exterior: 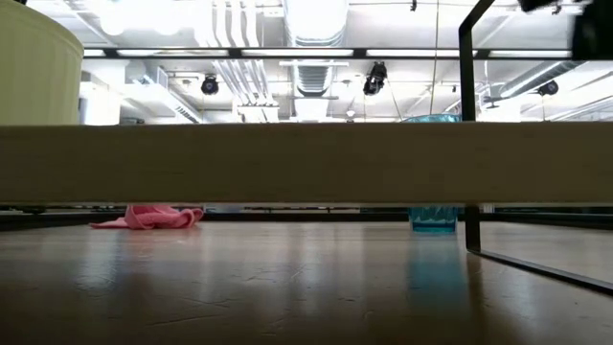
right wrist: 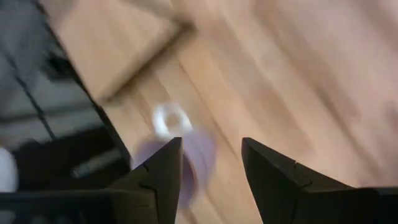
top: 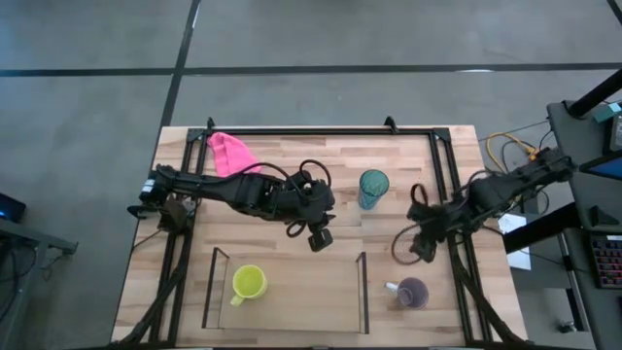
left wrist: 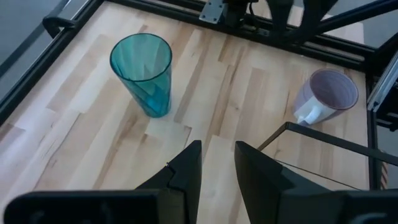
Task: Stack small to large cups/mugs on shelf
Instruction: Put the purple patterned mug on the shelf
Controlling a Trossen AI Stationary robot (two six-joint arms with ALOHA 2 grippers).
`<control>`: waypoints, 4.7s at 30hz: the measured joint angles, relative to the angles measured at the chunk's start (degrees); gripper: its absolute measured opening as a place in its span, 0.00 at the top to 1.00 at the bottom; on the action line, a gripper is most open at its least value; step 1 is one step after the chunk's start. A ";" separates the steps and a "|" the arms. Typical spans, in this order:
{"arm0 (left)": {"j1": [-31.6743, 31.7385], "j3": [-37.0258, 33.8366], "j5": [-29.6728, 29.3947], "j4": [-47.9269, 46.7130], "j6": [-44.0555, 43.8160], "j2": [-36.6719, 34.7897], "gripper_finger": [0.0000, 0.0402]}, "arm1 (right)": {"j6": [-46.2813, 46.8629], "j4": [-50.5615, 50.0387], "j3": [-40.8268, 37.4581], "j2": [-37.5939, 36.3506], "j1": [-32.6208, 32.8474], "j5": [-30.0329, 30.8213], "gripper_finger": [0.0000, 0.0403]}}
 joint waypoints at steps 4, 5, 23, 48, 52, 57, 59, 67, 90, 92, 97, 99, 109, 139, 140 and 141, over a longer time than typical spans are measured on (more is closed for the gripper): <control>-0.04 0.00 0.15 -0.32 0.07 0.00 0.80 | 6.71 -3.44 1.11 5.50 4.30 -5.01 0.60; -0.04 -0.11 0.16 -0.54 0.14 0.00 0.80 | 8.00 -2.70 1.47 6.63 5.42 -5.33 0.60; -0.07 -0.22 0.54 -1.41 11.97 0.00 0.80 | 8.54 -2.64 6.06 24.55 14.49 -5.45 0.60; 0.02 -0.24 0.45 -1.27 12.05 0.00 0.80 | 10.54 -0.79 4.69 26.02 14.49 -5.47 0.61; 0.07 -0.24 0.29 -1.21 12.05 0.00 0.80 | 10.57 -0.72 3.39 26.02 14.49 -5.47 0.62; 0.09 -0.24 0.04 -0.95 12.02 0.00 0.80 | 10.98 0.79 2.52 26.02 14.49 -5.48 0.66; 0.09 -0.24 -0.17 -0.88 12.02 0.00 0.80 | 10.99 2.94 2.08 25.99 14.49 -5.50 0.67; 0.47 -0.26 -0.76 0.53 12.02 0.00 0.80 | 10.72 5.01 0.90 25.99 14.49 -5.47 0.72; 1.11 -0.26 -1.00 0.65 11.90 0.00 0.80 | 9.86 -8.32 7.32 24.43 14.45 -3.36 0.97; 1.14 -0.26 -1.00 0.63 11.83 0.00 0.80 | 9.27 -13.02 10.49 23.91 14.49 -1.22 0.97; 1.14 -0.27 -0.98 0.71 11.76 0.00 0.80 | 5.69 -17.48 18.22 21.87 14.13 8.54 0.97; 1.14 -0.28 -0.89 1.63 11.76 0.00 0.80 | 4.02 -17.37 21.02 21.13 13.56 11.98 0.97; 1.18 -0.27 3.80 3.14 11.82 0.00 0.80 | -9.63 -18.53 29.43 19.46 7.98 21.77 0.97; 1.60 1.42 -13.18 -18.83 -2.03 -7.24 0.80 | -40.91 10.98 33.93 30.90 -4.53 16.83 0.97; 1.75 1.37 -13.18 -18.85 -2.03 -8.13 0.80 | -41.19 11.55 34.83 32.15 -4.96 16.56 0.97; 1.86 1.29 -13.19 -18.85 -2.03 -8.82 0.80 | -41.74 11.87 36.00 33.41 -5.36 16.21 0.97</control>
